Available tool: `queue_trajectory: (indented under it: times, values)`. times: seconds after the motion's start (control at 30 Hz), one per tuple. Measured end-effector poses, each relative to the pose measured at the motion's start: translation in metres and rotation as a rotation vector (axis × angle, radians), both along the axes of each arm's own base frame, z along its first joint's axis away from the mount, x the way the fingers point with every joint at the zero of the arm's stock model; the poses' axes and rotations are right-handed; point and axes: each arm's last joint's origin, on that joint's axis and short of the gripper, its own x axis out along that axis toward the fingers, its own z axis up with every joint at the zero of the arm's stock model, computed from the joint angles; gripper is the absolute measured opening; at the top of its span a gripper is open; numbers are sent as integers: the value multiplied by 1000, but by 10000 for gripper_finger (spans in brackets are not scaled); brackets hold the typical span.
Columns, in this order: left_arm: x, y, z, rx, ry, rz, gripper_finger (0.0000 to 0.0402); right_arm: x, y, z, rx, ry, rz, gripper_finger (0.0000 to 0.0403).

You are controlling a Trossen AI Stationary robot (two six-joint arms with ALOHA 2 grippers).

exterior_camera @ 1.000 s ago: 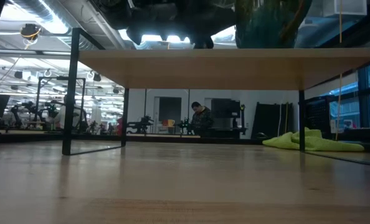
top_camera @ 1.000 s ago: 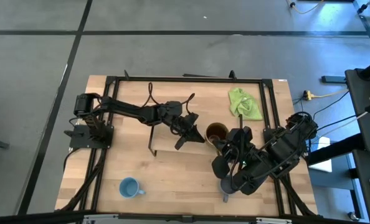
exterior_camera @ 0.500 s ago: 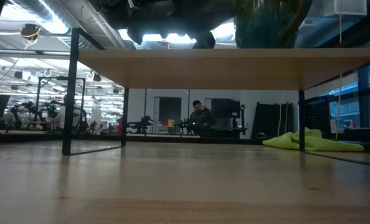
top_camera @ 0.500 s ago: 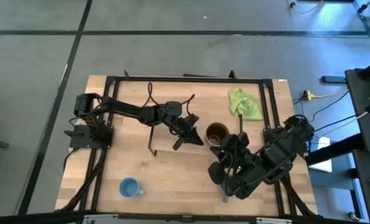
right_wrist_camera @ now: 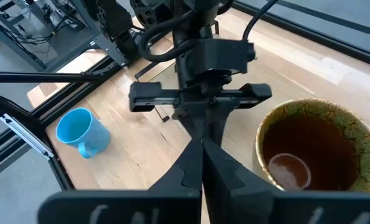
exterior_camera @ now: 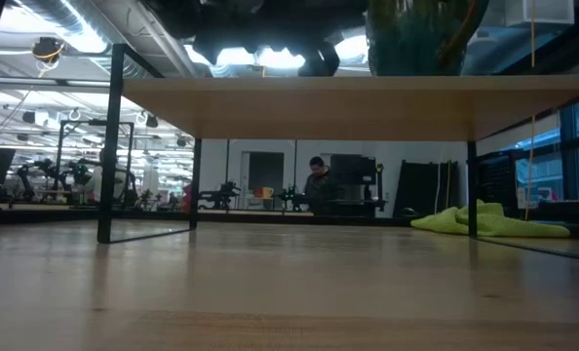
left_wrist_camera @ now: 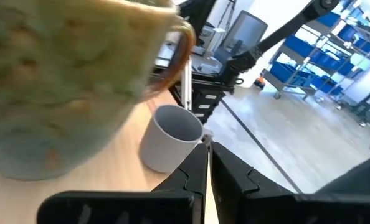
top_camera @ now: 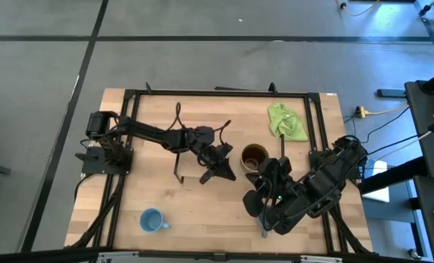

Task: Stack small to large cups/mugs on shelf
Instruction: Put the light blue mug on the shelf

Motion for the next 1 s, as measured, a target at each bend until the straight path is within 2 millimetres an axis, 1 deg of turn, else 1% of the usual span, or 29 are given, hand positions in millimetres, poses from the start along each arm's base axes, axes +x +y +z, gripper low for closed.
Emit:
queue_trajectory:
  times: [0.13,0.3,0.47,0.57,0.63,0.7,0.77,0.87,1.0]
  values:
    - [0,-2,0,-1,0,-13,14,-6,8,0,2,-2,27,3]
    - [0,5,0,-4,-1,-5,14,-15,18,1,45,-21,35,2]
    - [-1,16,0,-33,14,-27,14,-16,19,2,19,-30,39,2]
    - [-7,16,1,-37,67,-42,14,-17,18,3,3,-12,66,4]
    - [-14,14,6,25,96,-17,13,-17,18,3,0,-9,71,4]
    - [-25,11,12,128,116,25,8,-17,18,3,-13,-6,79,5]
    - [-39,11,21,200,161,57,2,-17,18,3,-31,-9,81,5]
    - [-63,11,36,254,244,91,3,-15,15,3,-52,-2,85,5]
    - [-94,2,54,315,310,120,1,-9,8,3,-57,13,74,9]
